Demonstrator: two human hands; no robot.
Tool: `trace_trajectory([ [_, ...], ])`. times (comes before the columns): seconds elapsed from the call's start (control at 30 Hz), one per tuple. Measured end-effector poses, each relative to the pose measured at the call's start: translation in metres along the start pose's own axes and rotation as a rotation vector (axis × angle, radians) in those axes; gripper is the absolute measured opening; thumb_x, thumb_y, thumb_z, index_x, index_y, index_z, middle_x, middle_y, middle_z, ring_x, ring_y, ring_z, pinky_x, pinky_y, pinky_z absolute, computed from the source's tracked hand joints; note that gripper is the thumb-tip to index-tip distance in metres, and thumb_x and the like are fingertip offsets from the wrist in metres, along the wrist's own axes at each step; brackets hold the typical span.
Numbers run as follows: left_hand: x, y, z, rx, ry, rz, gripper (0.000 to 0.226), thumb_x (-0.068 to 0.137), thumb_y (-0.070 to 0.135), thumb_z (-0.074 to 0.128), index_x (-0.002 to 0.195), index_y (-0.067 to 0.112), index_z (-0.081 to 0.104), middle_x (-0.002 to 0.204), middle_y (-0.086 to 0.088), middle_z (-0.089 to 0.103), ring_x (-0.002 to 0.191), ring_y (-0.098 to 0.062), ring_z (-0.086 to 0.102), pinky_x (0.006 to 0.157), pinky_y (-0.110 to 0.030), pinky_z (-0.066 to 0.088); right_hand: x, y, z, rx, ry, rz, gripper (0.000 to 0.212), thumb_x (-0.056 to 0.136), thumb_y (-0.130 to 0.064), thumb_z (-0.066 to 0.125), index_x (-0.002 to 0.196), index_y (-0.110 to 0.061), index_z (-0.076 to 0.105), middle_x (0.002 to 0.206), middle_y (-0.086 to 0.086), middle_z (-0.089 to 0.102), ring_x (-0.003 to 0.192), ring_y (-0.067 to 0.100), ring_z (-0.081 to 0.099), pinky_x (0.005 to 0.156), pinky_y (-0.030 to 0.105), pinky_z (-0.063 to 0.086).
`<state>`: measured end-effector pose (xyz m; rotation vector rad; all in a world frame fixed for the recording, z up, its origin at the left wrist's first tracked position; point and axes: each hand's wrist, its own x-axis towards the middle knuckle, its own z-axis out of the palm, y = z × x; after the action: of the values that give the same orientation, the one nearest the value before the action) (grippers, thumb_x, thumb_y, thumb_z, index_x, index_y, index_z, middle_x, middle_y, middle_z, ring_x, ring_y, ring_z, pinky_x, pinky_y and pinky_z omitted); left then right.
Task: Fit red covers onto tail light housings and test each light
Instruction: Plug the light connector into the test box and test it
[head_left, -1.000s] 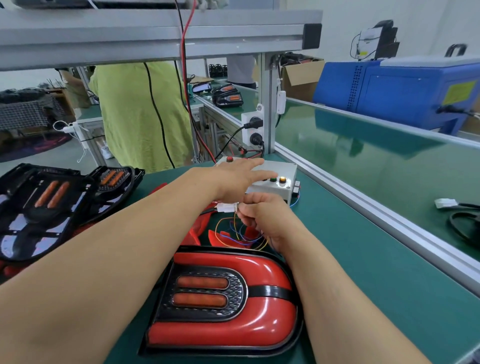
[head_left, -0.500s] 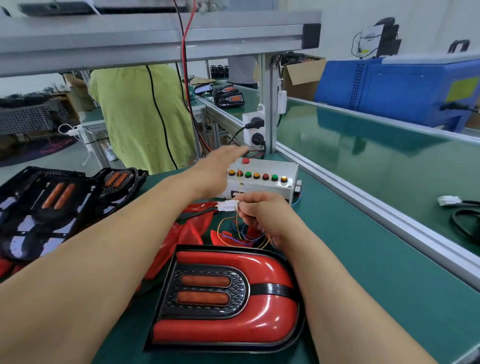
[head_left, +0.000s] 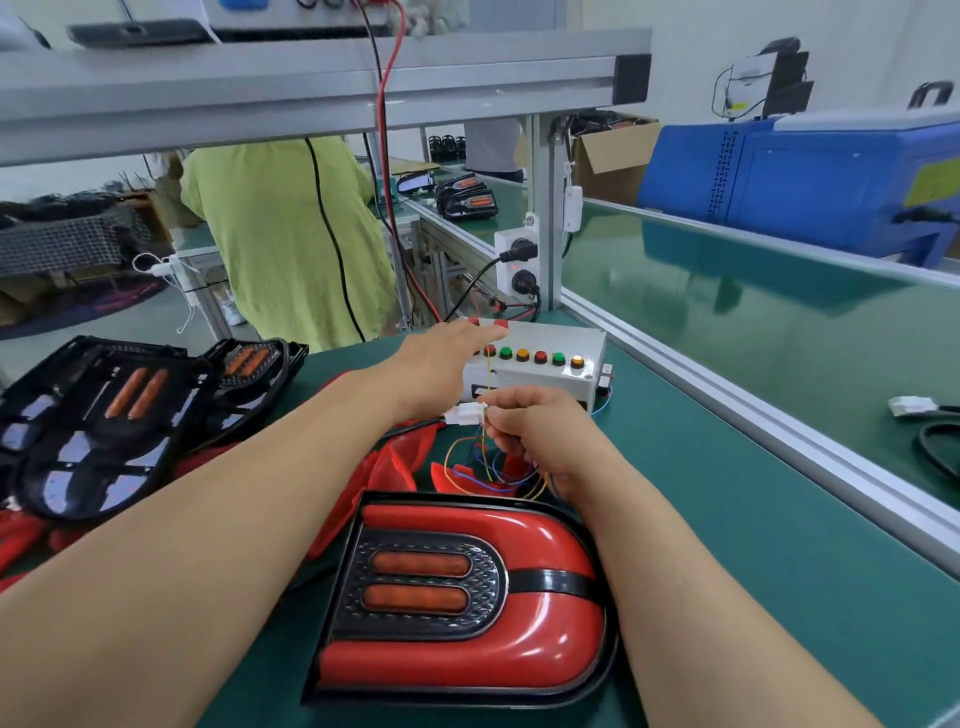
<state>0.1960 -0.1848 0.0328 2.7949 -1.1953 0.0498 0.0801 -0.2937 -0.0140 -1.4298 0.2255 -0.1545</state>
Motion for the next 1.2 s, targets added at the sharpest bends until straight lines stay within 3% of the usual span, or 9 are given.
trace_trajectory([
  [0.13,0.007,0.006,0.001,0.103,-0.009,0.010,0.091,0.083,-0.014,0.041,0.155,0.036,0.017,0.158,0.000,0.026,0.144,-0.022,0.025,0.109,-0.044,0.034,-0.001,0.000,0.000,-0.012,0.000,-0.009,0.021,0.095,0.004,0.056,0.088,-0.012,0.068,0.073,0.005,0.064,0.064,0.013,0.053,0.061,0.019,0.048],
  [0.33,0.010,-0.006,0.008,0.148,0.040,-0.123,0.085,0.087,-0.006,0.044,0.155,0.037,0.015,0.150,-0.004,0.037,0.134,-0.027,0.036,0.101,-0.044,0.035,0.000,0.000,-0.001,-0.024,-0.001,0.000,0.020,0.095,0.002,0.056,0.089,-0.014,0.068,0.073,0.003,0.065,0.067,0.014,0.053,0.062,0.020,0.049],
  [0.57,0.013,-0.008,0.008,0.160,0.112,-0.129,0.089,0.081,-0.008,0.044,0.154,0.034,0.017,0.149,-0.001,0.041,0.134,-0.028,0.034,0.102,-0.047,0.034,0.001,0.001,-0.001,-0.020,-0.002,0.003,0.020,0.095,0.001,0.057,0.089,-0.014,0.068,0.073,0.003,0.066,0.064,0.011,0.054,0.059,0.017,0.050],
  [0.97,0.017,-0.005,0.009,0.132,0.093,-0.101,0.095,0.076,-0.011,0.040,0.155,0.036,0.014,0.139,0.006,0.055,0.130,-0.027,0.043,0.097,-0.043,0.035,0.010,0.003,-0.002,-0.018,0.000,0.043,0.021,0.092,0.002,0.061,0.086,-0.015,0.070,0.066,0.002,0.067,0.057,0.009,0.057,0.058,0.019,0.049],
  [1.1,0.007,-0.005,0.005,-0.076,0.104,-0.092,0.086,0.081,-0.012,0.036,0.154,0.032,0.024,0.142,0.005,0.052,0.130,-0.025,0.043,0.102,-0.043,0.039,0.007,0.002,-0.001,0.009,-0.011,0.029,0.020,0.093,0.002,0.059,0.087,-0.013,0.070,0.065,-0.001,0.066,0.057,0.008,0.057,0.055,0.018,0.048],
  [1.2,-0.010,-0.005,0.003,-0.405,0.281,-0.146,0.059,0.092,-0.006,0.036,0.143,0.020,0.047,0.135,-0.002,0.056,0.126,-0.020,0.049,0.101,-0.030,0.040,0.004,0.000,-0.001,0.031,-0.023,0.011,0.020,0.094,0.003,0.056,0.088,-0.011,0.069,0.065,-0.001,0.066,0.057,0.007,0.057,0.052,0.016,0.047],
])
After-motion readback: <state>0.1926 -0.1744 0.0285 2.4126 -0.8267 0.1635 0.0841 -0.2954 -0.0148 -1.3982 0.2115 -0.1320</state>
